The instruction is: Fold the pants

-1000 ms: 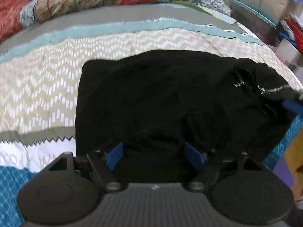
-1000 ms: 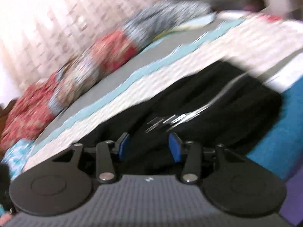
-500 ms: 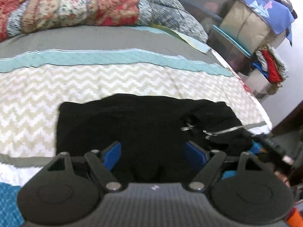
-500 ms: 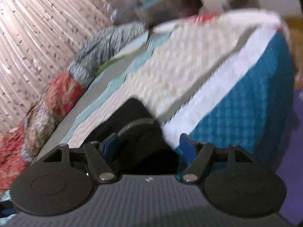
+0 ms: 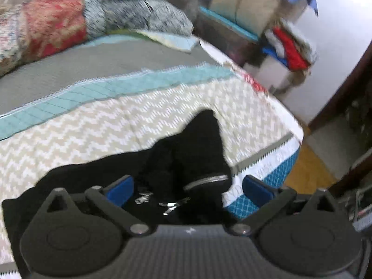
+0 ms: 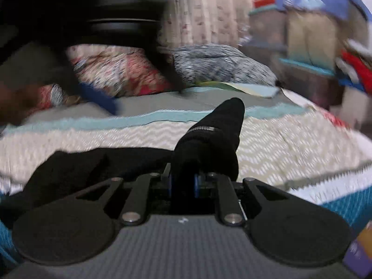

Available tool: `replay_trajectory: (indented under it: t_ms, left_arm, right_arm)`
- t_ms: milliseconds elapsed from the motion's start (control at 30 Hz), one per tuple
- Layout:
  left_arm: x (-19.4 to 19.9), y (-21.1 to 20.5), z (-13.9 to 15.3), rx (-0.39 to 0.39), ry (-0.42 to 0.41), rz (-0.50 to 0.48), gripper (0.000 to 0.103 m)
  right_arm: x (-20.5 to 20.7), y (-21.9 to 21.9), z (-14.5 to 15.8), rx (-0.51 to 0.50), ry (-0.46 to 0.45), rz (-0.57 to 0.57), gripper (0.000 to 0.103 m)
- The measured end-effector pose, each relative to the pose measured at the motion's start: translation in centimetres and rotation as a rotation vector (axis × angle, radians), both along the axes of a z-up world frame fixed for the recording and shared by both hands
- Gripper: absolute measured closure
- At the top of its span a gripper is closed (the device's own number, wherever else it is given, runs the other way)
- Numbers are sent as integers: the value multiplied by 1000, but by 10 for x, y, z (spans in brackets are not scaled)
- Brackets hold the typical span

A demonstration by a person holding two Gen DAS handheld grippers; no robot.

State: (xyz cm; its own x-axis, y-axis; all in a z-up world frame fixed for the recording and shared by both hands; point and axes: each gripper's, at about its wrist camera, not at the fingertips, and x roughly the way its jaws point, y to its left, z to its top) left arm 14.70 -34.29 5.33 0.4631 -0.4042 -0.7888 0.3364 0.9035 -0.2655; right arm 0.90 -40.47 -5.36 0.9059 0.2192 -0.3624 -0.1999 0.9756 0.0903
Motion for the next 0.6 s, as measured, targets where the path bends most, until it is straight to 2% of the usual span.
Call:
replay_trajectory:
  t_ms: [33,67,100,133,167,200,267,300,333,400,433,467,533,600]
  left_arm:
    - [3,-6,-5,10,16,-10,0]
    - [6,-13,-12,31,27,-16,5]
    - [6,-16,-17,55,29,-21,18]
    - [7,-20,-23,82,35,-36,65]
    - [8,-18,-30,103,51,-37,78]
    - [7,-11,-31,89,56,-18,80]
    - [5,10,-30,12,80,21,82]
    - [3,20,-27,-11,87,43,82]
    - [1,29,-23,-30,86,63,82]
    - [-4,48,-16,-72,80,88,82]
    - [-6,58,-13,-95,80,100,82]
    - [-8,67,-10,-116,83,108,82]
    - [-12,81,-3,-144,66,128,82]
    - [-19,104,5,-168,31,150,82]
  right_arm:
    - [-1,5,1,-27,-7,7,84]
    - [1,6,2,-45,-14,16,84]
    - [1,10,3,-56,-24,29,84]
    - [0,13,6,-65,-35,46,84]
    - [-2,16,7,-73,-48,60,84]
    - [-4,18,8,-78,-53,69,81]
    - [-7,15,4,-68,-60,68,74]
    - [-9,13,2,-66,-64,60,54]
    - [-10,13,-2,-77,-64,46,40]
    - [-8,14,-11,-111,-48,42,42]
    - [-2,15,-15,-117,-14,51,63]
    - [2,16,-16,-103,19,63,79]
    - [-1,21,-8,-59,17,86,83]
    - [-9,35,5,-81,-40,116,83]
